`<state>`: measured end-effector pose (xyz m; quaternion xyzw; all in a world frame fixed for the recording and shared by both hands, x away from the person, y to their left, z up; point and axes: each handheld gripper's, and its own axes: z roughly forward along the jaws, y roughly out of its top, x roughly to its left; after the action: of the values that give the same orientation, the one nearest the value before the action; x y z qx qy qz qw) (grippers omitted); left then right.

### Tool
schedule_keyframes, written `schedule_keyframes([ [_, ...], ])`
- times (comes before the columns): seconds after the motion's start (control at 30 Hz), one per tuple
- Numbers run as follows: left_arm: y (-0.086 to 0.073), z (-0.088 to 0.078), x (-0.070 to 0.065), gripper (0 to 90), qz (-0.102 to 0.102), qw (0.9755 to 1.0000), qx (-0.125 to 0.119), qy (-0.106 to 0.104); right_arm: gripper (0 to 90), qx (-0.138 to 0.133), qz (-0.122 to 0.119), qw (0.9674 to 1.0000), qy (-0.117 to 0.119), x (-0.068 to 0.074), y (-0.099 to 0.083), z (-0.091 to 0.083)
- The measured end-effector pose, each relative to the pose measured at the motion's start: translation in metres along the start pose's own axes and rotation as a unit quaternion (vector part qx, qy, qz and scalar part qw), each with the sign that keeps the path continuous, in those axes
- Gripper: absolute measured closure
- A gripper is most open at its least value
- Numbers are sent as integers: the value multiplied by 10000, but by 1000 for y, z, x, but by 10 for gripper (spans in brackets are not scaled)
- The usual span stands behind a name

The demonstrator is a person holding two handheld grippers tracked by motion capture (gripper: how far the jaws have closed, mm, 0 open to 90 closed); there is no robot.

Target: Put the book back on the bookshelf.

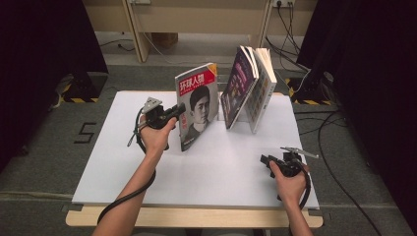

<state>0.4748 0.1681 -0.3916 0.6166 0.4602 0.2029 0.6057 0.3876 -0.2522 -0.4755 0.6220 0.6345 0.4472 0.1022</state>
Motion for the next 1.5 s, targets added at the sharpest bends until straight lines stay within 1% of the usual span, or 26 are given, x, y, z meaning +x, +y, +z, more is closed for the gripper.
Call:
schedule_keyframes([
  [0.07, 6, 3, -3, 766, 63, 10000, -9, 9, 605, -2, -59, 10000, -18, -1, 0, 0],
  [0.13, 8, 4, -4, 756, 90, 10000, -5, 14, 604, -1, -65, 10000, -24, -2, 0, 0],
  [0.2, 18, 8, -7, 749, 162, 9999, -40, 38, 603, 1, -53, 10000, -12, -2, 0, 0],
  [0.33, 29, 15, -9, 708, 200, 9998, -21, 70, 600, 18, -32, 10000, -15, -2, 0, 1],
  [0.4, 33, 18, -9, 702, 211, 9997, 0, 88, 600, 25, -42, 10000, -23, -3, 0, 0],
  [0.43, 33, 18, -9, 703, 211, 9997, 0, 88, 600, 35, 2, 10000, -7, -2, 0, 1],
  [0.6, 39, 26, -10, 720, 249, 9996, 105, 121, 598, 40, -20, 10000, 3, -2, 0, 1],
  [0.67, 39, 27, -10, 720, 250, 9996, 121, 107, 599, 44, -20, 10000, 1, -3, 0, 2],
  [0.7, 38, 29, -10, 719, 187, 9997, 150, 86, 599, 36, -25, 10000, -8, -3, 0, 2],
  [0.73, 38, 29, -10, 714, 187, 9997, 150, 86, 599, 36, -25, 10000, -8, -3, 0, 2],
  [0.87, 36, 31, -12, 689, 196, 9993, 251, 170, 598, 54, -28, 10000, -13, -3, 0, 1],
  [0.9, 36, 31, -12, 692, 215, 9992, 291, 192, 598, 50, -29, 10000, -11, -3, 0, 2],
  [0.93, 36, 31, -12, 714, 215, 9992, 291, 192, 598, 50, -29, 10000, -11, -3, 0, 2],
  [0.97, 37, 31, -12, 765, 213, 9991, 309, 192, 599, 59, -28, 10000, -14, -3, -1, 2],
  [1.03, 38, 30, -11, 815, 151, 9991, 352, 191, 599, 69, -27, 10000, -9, -3, -1, 2],
  [1.07, 39, 30, -11, 836, 199, 9988, 382, 214, 599, 72, -28, 10000, -13, -3, -1, 2],
  [1.13, 39, 29, -13, 852, 206, 9987, 410, 222, 599, 68, -44, 10000, -37, -3, -1, 2],
  [1.17, 39, 29, -13, 855, 206, 9987, 410, 222, 599, 79, -11, 10000, -13, -3, -1, 2],
  [1.27, 39, 29, -14, 860, 178, 9989, 404, 153, 599, 82, -28, 10000, -27, -2, -1, 1],
  [1.3, 39, 28, -14, 860, 116, 9992, 375, 100, 599, 67, -5, 10000, -23, -2, -1, 1],
  [1.37, 39, 27, -15, 861, 115, 9993, 354, 100, 599, 59, -9, 10000, -18, -2, -1, 1],
  [1.4, 40, 26, -16, 861, 139, 9994, 298, 116, 599, 58, -12, 10000, -21, -2, -1, 1],
  [1.43, 40, 26, -16, 862, 139, 9994, 298, 116, 599, 58, -12, 10000, -21, -2, -1, 1],
  [1.5, 41, 23, -19, 862, 189, 9996, 173, 114, 599, 50, -17, 10000, -33, -3, -1, 1],
])
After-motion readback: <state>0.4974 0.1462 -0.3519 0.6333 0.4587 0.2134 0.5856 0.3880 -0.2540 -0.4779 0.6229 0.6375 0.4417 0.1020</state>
